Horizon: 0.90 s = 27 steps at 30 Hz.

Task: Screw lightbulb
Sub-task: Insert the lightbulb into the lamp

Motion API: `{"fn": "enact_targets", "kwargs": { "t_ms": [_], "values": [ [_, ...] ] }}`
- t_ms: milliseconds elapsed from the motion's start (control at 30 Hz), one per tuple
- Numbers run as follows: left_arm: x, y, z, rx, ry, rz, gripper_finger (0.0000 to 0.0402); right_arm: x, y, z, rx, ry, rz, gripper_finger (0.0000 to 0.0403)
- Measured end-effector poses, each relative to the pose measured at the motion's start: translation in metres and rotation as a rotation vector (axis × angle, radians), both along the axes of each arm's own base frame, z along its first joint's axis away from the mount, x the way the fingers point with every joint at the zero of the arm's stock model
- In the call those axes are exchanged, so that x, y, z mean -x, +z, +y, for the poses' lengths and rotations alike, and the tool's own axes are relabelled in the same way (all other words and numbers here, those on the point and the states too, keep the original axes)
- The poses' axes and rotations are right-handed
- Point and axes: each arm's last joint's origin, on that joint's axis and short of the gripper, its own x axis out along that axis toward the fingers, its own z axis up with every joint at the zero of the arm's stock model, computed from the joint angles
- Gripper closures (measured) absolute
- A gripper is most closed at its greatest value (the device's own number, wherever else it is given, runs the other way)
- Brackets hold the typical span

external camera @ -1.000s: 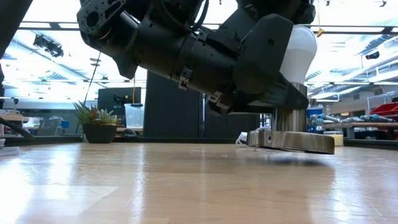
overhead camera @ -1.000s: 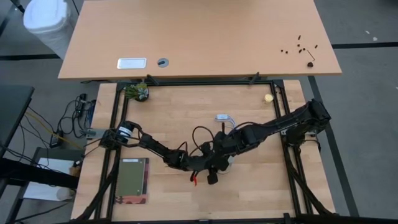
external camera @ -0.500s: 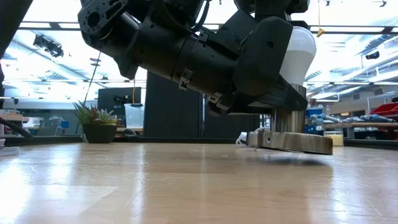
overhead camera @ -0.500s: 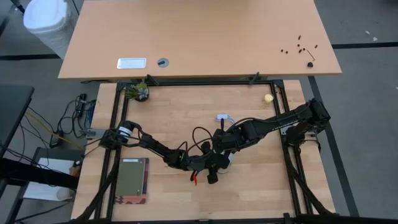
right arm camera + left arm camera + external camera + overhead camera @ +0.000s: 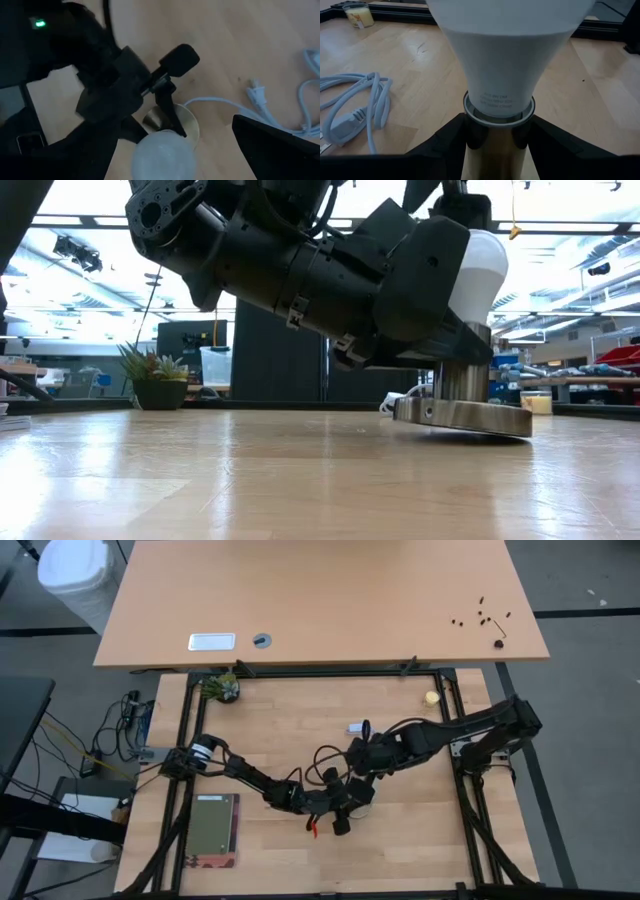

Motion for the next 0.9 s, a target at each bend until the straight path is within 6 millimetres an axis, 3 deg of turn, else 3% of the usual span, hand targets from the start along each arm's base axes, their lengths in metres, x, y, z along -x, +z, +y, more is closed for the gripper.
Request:
{"fn": "enact_targets", "kwargs": {
  "t_ms": [233,600,900],
  "values": [
    [0.000,0.000,0.000,0.002,0.000,-0.001,0.0213,0.015,0.004,0.004,0.116,0.232,0.061,0.0010],
    [0.000,0.000,0.000,0.004,0.000,-0.002,0.0213,0.040,0.002,0.005,0.118,0.390,0.274,0.0011],
    [0.000,0.000,-0.001,0.006,-0.022,0.000,0.0213,0.036,-0.005,0.021,0.350,0.914,0.253,0.0029]
  ]
}}
